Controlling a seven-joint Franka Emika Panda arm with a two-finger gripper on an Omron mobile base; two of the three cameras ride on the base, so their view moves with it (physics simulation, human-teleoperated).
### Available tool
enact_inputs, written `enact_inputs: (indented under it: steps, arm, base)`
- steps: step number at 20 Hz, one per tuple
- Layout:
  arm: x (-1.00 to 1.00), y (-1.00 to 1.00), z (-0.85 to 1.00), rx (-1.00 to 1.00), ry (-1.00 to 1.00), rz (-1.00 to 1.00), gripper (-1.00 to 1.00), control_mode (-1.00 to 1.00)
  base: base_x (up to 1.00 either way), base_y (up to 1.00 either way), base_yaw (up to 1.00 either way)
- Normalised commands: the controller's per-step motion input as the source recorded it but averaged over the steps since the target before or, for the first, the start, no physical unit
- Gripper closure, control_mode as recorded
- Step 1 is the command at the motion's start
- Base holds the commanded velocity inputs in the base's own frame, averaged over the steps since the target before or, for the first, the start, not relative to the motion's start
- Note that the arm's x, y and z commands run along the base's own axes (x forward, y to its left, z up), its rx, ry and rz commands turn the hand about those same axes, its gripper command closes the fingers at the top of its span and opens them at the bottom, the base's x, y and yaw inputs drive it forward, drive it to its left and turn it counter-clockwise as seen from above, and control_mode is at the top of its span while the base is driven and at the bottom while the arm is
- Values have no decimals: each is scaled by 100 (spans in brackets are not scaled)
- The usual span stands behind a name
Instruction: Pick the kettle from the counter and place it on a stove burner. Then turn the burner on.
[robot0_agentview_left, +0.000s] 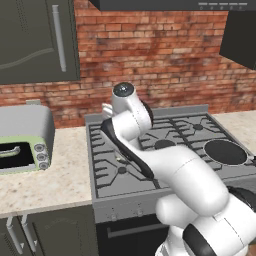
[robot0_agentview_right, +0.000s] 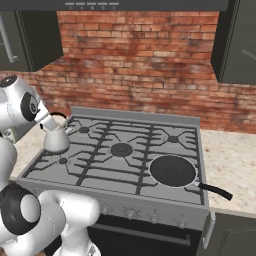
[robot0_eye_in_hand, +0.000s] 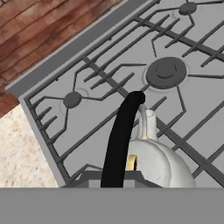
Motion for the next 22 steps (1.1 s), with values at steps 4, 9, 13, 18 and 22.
enact_inputs:
  steps: [4,9,13,18,22]
  arm:
    - [14,9,-22,7,0,0,100,-100]
    - [22,13,-29,6,0,0,100,-100]
    - [23,6,-24,0,-2,0,100,-100]
    - [22,1,-19,-2,0,0,100,-100]
    - [16,0,-19,-2,0,0,100,-100]
  base:
    - [0,0,0]
    - [0,0,0]
    - [0,0,0]
    - [0,0,0]
    - [0,0,0]
